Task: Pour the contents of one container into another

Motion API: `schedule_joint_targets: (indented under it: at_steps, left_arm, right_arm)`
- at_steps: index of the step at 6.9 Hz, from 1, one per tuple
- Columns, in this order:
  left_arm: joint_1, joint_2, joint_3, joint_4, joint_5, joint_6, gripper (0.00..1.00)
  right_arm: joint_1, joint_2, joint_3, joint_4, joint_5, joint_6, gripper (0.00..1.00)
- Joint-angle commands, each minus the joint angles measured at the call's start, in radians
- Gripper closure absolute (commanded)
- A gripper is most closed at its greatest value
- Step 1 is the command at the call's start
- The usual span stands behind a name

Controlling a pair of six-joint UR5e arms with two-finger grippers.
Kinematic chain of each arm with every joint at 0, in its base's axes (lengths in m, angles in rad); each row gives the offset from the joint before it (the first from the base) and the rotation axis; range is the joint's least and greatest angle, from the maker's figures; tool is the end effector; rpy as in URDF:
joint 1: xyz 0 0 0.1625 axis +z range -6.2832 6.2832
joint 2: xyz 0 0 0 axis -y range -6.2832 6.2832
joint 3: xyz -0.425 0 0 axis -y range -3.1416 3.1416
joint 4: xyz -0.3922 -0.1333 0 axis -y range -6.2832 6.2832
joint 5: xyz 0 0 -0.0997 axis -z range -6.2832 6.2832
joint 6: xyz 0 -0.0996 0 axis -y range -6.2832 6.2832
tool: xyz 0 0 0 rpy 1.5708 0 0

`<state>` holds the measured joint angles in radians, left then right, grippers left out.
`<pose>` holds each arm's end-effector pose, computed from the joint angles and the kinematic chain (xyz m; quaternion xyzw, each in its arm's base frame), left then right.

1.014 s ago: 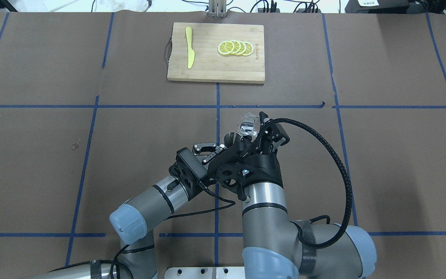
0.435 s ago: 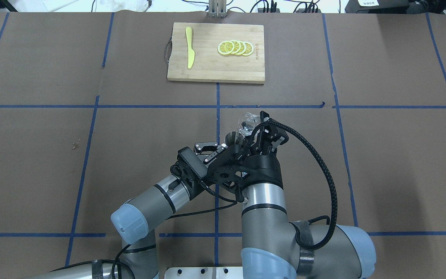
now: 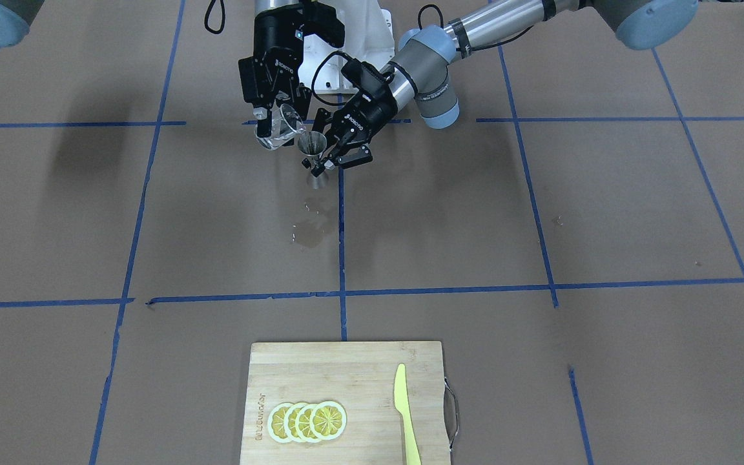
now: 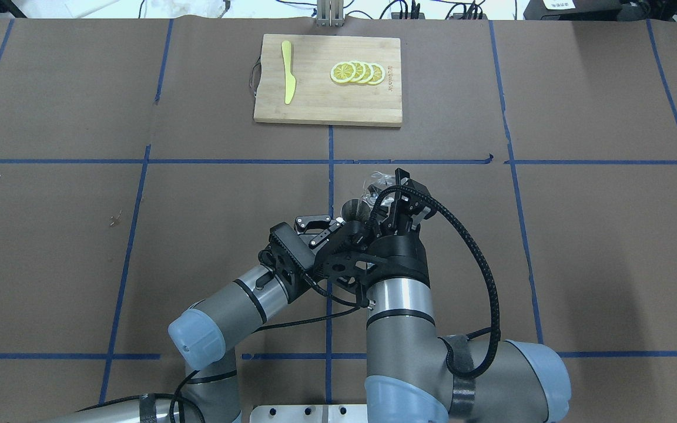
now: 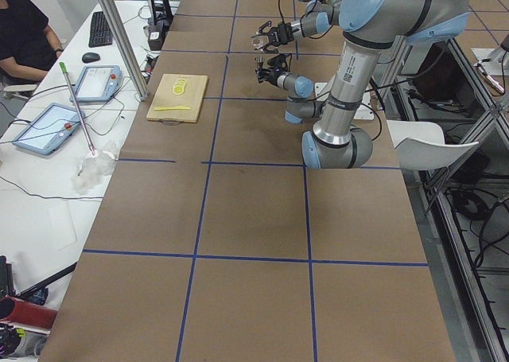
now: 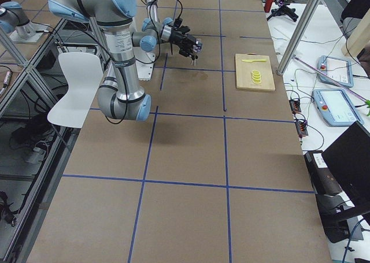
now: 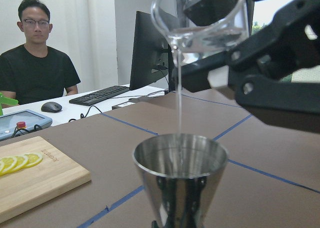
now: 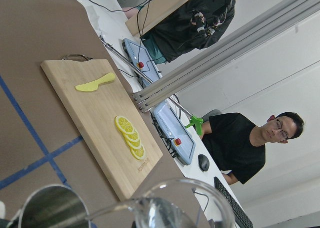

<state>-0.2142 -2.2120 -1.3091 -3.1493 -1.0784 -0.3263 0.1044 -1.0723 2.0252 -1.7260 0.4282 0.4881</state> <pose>0.6087 -0.3170 0.2323 0.6378 0.5096 0.0905 0.5705 -0.5034 -0.2779 0.1736 0.5958 0.0079 -0.1789 0.7829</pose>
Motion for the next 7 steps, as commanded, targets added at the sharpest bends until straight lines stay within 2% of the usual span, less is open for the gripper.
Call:
schedule_joint_targets:
  at_steps: [1, 7]
  left_arm:
    - [0.001, -0.002, -0.001, 0.000, 0.000, 0.000, 1.00]
    - [-0.001, -0.005, 0.001, 0.000, -0.002, 0.000, 1.00]
  right_arm:
    - [0.000, 0.000, 0.001, -0.003, -0.002, -0.029, 1.00]
    - [0.005, 0.000, 0.012, -0.003, -0.019, -0.195, 1.00]
